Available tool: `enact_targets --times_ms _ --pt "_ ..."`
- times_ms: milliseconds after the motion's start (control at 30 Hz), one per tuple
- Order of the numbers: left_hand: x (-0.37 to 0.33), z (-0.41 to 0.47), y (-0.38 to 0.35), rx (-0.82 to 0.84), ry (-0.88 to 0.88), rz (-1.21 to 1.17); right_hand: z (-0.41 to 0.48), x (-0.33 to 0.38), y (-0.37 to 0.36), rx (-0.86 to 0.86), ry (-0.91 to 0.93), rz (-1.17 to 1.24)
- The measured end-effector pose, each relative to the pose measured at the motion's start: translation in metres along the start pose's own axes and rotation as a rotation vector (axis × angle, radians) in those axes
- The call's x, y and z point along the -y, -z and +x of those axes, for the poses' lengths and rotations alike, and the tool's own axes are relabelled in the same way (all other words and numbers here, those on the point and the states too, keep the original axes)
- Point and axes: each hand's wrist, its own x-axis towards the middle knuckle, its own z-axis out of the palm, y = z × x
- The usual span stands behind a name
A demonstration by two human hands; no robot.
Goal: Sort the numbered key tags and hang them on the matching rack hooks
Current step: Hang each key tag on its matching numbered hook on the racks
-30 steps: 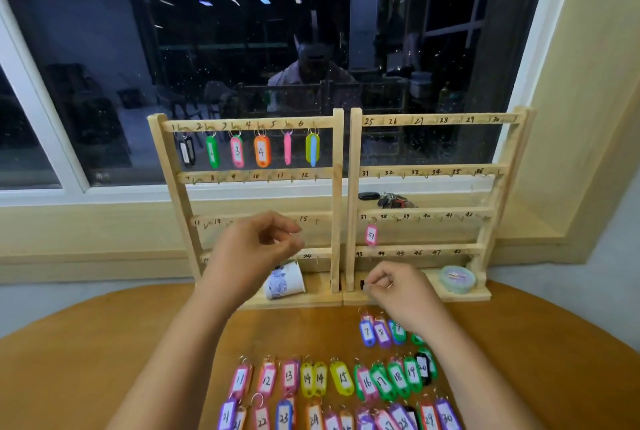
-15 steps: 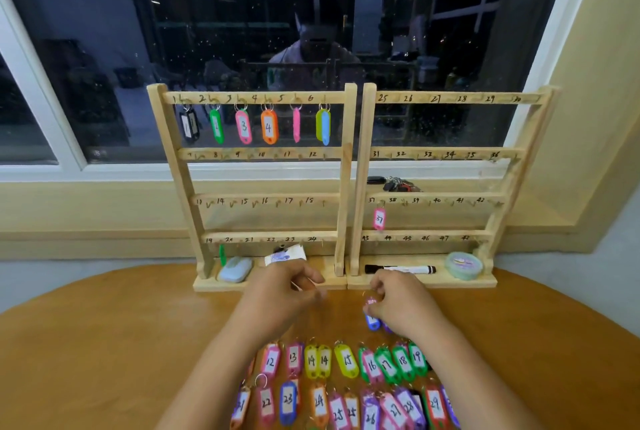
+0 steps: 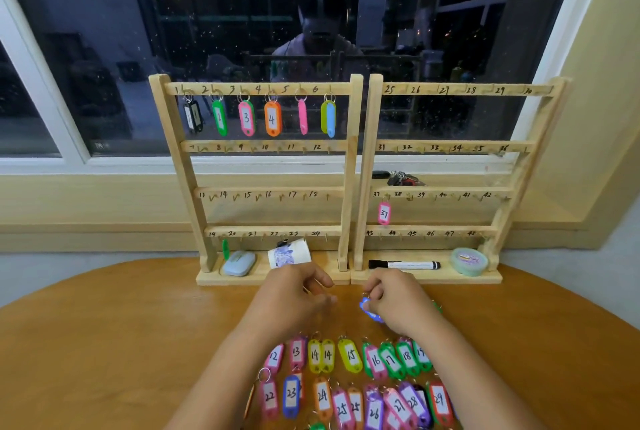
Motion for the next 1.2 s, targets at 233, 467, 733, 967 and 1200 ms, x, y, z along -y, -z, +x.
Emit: enact_targets --times_ms 233,467,733,967,1200 --pt "0.002 0.000 0.003 -0.025 0.038 -0.074 -0.007 0.016 0.010 0.022 0.043 0.381" --pt "-0.004 -0.006 0.009 0.096 0.072 -0.369 -0.019 0.035 0.028 0.071 0.074 0.827" --pt "-0.018 -0.008 0.005 0.050 0.032 -0.669 -0.025 0.050 0.022 0.047 0.123 1.034" --pt "-0.017 -0.006 0.008 -0.070 -0.023 -0.699 -0.035 0.057 0.028 0.063 0.174 0.977" --pt "-0.014 -0.006 0.014 -0.120 0.004 -0.715 -0.035 0.057 0.036 0.050 0.224 0.906"
